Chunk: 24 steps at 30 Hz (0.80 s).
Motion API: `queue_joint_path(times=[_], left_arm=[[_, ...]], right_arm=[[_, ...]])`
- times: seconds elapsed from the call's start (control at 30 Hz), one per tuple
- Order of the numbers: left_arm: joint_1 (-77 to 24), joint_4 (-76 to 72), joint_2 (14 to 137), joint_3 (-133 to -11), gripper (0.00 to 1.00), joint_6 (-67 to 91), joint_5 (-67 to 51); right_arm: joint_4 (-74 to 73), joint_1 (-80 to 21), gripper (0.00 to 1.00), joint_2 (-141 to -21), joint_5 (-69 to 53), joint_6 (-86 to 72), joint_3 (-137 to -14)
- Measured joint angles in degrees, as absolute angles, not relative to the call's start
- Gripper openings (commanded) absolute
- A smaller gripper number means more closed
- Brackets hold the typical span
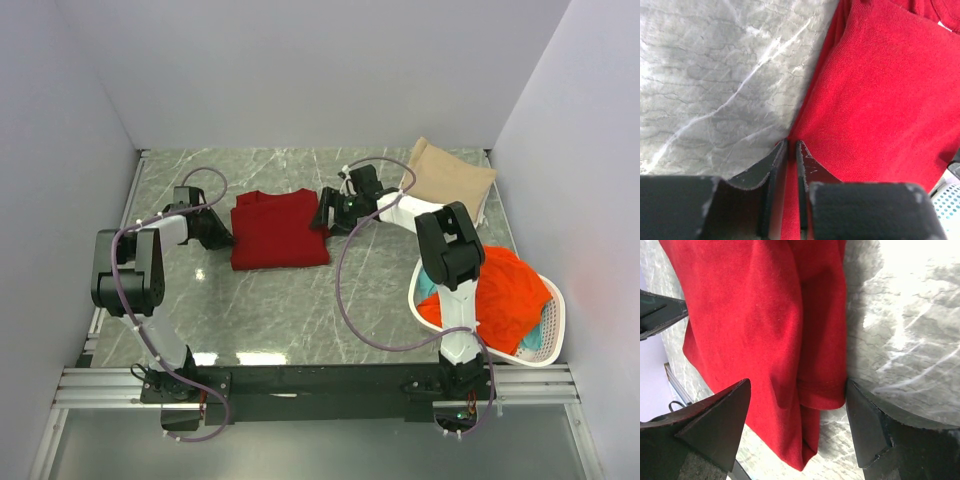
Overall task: Fold and stack the t-shirts
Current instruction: Neatly place the folded tshirt to the corner
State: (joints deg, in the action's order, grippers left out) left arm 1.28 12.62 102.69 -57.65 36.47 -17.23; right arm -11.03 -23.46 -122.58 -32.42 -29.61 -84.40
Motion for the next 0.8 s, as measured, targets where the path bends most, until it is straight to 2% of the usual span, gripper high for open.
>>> queue_joint_path(times=[0.53, 0.63, 0.73, 0.8], left_arm=[[1.2, 8.8, 103.2, -56.5, 0.13, 36.9, -18.5], [1.1, 8.0, 103.5, -56.4, 0.13, 37.1, -18.8], [0.9, 7.0, 103.6, -56.1, 0.13, 37.3, -19.3], [0.5, 6.2, 103.6, -55.8, 0.12, 37.6, -19.3]], right_arm=[[-9.7, -27.7, 0.79, -122.9, -31.7, -31.2, -84.2], [-9.3, -28.3, 0.73, -123.2, -31.4, -31.9, -84.3], [-9.1, -28.8, 0.59, -123.5, -30.6, -32.3, -84.4], [-9.0, -29.1, 0.53, -124.0, -30.3, -32.6, -84.5]])
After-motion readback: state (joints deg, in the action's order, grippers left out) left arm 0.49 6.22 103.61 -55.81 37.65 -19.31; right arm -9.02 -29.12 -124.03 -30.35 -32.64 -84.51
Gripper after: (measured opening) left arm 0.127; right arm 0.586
